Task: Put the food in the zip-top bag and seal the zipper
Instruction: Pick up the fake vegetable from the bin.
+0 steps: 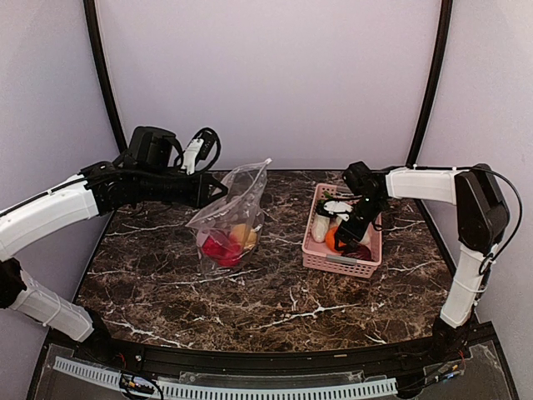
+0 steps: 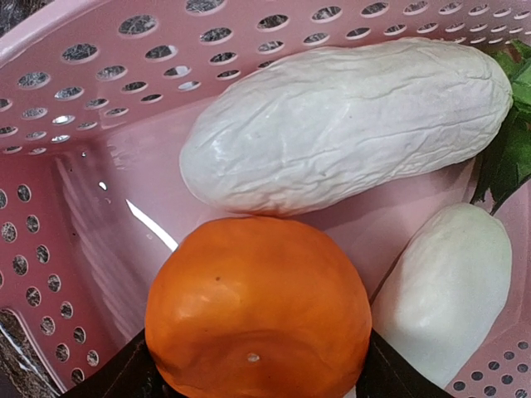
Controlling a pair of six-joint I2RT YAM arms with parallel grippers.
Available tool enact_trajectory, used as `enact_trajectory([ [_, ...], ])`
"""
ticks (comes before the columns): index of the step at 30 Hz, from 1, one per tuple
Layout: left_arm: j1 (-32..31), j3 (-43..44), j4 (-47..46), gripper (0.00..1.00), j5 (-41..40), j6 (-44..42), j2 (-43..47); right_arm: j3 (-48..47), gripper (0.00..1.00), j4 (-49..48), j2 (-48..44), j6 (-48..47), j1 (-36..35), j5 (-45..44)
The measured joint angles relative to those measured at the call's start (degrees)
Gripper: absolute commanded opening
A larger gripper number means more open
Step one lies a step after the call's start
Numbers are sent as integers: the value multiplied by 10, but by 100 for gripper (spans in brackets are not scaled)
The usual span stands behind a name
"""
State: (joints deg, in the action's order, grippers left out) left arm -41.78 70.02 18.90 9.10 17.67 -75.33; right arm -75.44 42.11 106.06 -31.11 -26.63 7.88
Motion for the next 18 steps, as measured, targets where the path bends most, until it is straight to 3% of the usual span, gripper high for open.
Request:
enact_trajectory([
  [8, 0, 60, 5, 1, 6, 3, -39, -15, 63, 13, -19, 1, 0, 0],
  [18, 27, 277, 76, 1, -2, -45, -169, -177, 60, 52, -66, 0, 26, 51],
])
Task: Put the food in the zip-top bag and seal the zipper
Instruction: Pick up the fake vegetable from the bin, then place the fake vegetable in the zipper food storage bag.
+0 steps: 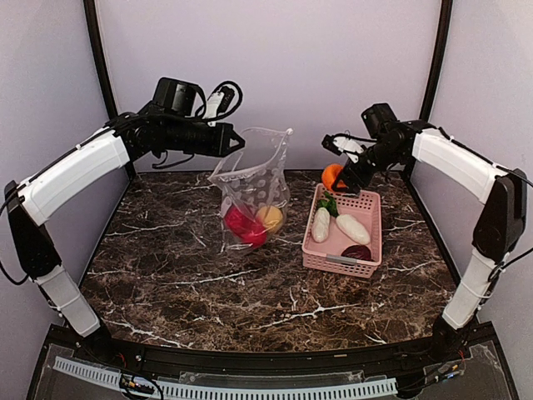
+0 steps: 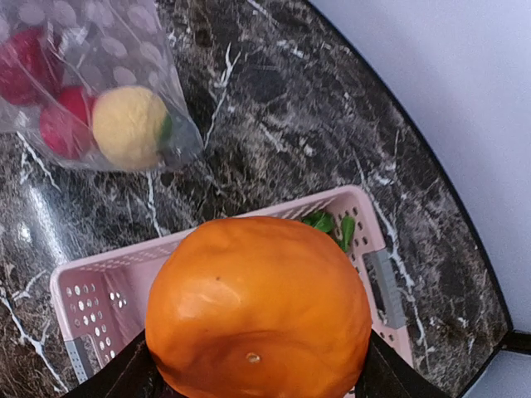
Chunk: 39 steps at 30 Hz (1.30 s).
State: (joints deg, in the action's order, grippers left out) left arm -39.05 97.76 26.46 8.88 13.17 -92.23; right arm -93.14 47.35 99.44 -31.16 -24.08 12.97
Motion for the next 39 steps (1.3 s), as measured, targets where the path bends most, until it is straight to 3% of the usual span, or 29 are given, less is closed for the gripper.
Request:
enact_trajectory([
  [5, 6, 71, 18, 1, 27, -5, -69, -79, 59, 2, -3, 19, 7, 74],
  [15, 6, 70, 0, 1, 77, 42, -116, -165, 56, 24, -2, 69, 4, 248],
  [23, 6, 62, -37, 1, 97, 78, -116, -207, 56, -24, 19, 148, -20, 387],
  [39, 6, 15, -76, 1, 106, 120, -86, -215, 58, -91, 79, 186, -108, 409],
])
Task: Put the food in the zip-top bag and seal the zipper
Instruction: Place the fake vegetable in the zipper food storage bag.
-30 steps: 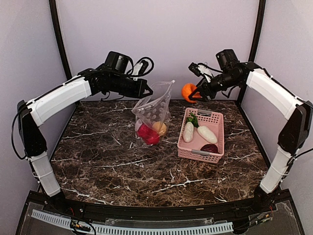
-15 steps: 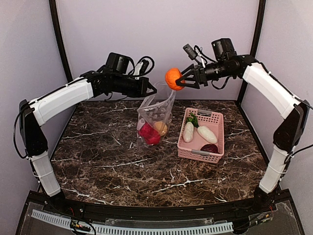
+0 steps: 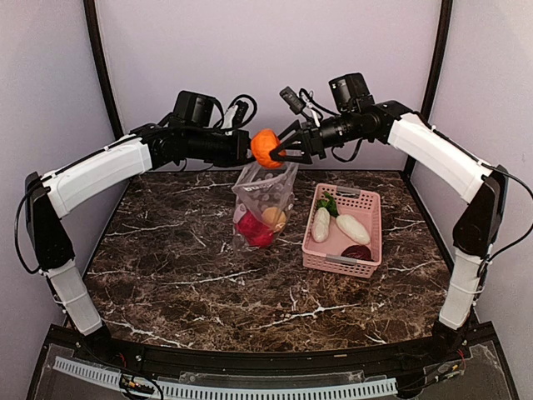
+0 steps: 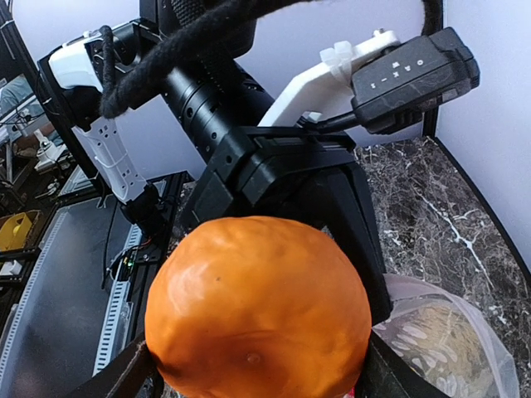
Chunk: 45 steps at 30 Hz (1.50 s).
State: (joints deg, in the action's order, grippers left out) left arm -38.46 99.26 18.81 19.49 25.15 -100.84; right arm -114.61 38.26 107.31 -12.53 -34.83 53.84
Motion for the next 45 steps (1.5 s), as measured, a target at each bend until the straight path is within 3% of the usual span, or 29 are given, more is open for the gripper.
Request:
enact_trajectory([
  [27, 3, -59, -28, 1, -27, 27, 42, 44, 64, -35, 6, -2, 0, -92],
  [38, 4, -69, -40, 1, -42, 31, 47, 44, 84, -32, 12, -3, 1, -123],
  [45, 0, -69, -57, 1, -38, 36, 51, 44, 88, -22, 20, -4, 1, -144],
])
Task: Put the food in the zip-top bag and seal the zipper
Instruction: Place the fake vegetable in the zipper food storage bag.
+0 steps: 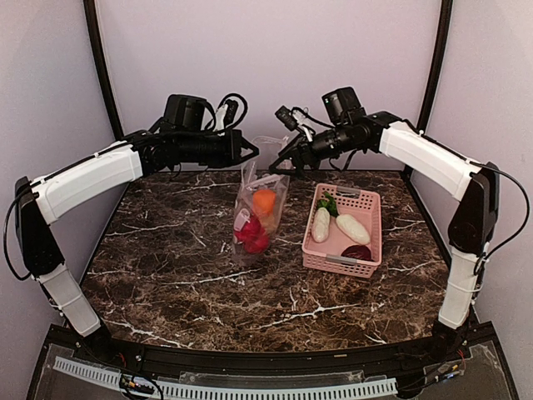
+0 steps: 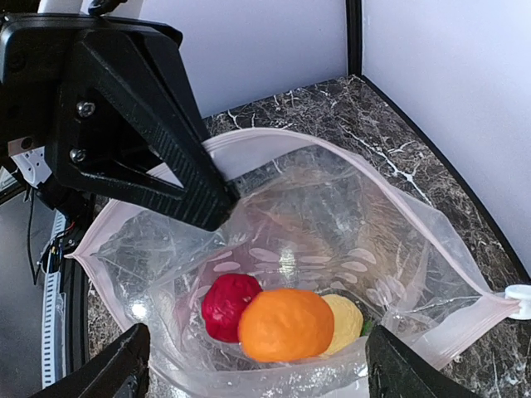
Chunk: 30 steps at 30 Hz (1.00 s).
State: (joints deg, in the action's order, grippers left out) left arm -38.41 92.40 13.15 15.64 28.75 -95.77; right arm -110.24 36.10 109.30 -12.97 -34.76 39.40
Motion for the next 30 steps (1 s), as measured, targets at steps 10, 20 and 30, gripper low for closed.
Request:
enact_trajectory([
  [10, 0, 0, -2, 1, 0, -1, 0, -23, 89, 14, -1, -5, 0, -19],
  [20, 0, 0, 16, 1, -25, -48, 0, -40, 89, 71, -62, -20, 40, -46],
  [30, 6, 18, 56, 1, -40, -84, 0, 95, 87, 101, -168, -52, 175, -66],
])
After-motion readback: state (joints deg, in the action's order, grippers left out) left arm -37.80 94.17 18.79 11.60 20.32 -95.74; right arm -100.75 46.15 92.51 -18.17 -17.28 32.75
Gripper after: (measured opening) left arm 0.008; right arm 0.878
